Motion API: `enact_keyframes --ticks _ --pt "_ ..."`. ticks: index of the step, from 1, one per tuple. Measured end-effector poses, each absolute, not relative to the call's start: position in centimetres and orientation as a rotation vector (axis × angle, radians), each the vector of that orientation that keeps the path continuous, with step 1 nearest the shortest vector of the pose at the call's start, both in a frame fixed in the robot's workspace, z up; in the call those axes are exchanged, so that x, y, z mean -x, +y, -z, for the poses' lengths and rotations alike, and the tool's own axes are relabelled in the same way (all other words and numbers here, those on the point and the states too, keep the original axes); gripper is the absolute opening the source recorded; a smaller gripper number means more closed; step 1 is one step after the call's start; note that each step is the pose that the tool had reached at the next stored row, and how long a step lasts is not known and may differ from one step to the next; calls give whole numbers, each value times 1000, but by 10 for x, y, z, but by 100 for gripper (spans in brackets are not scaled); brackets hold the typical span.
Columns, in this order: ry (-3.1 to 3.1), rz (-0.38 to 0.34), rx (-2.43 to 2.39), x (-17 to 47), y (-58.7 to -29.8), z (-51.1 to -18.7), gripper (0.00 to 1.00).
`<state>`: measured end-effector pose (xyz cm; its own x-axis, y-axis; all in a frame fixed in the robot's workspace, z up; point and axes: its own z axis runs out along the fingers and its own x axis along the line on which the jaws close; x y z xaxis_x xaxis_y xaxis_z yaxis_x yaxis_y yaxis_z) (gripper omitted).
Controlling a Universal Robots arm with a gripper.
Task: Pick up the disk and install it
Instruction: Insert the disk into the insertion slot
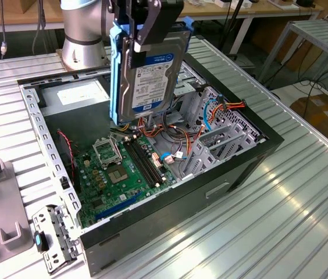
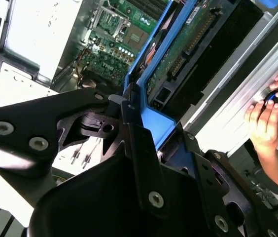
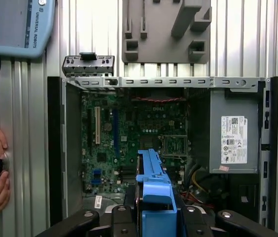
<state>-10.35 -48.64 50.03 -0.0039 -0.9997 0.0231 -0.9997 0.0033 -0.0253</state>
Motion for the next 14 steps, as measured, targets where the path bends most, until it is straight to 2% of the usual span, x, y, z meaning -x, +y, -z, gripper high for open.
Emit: enact_keyframes --ticks 9,14 --pt "2224 54 2216 68 -491 -500 37" --pt "2224 54 2216 65 -502 -499 37"
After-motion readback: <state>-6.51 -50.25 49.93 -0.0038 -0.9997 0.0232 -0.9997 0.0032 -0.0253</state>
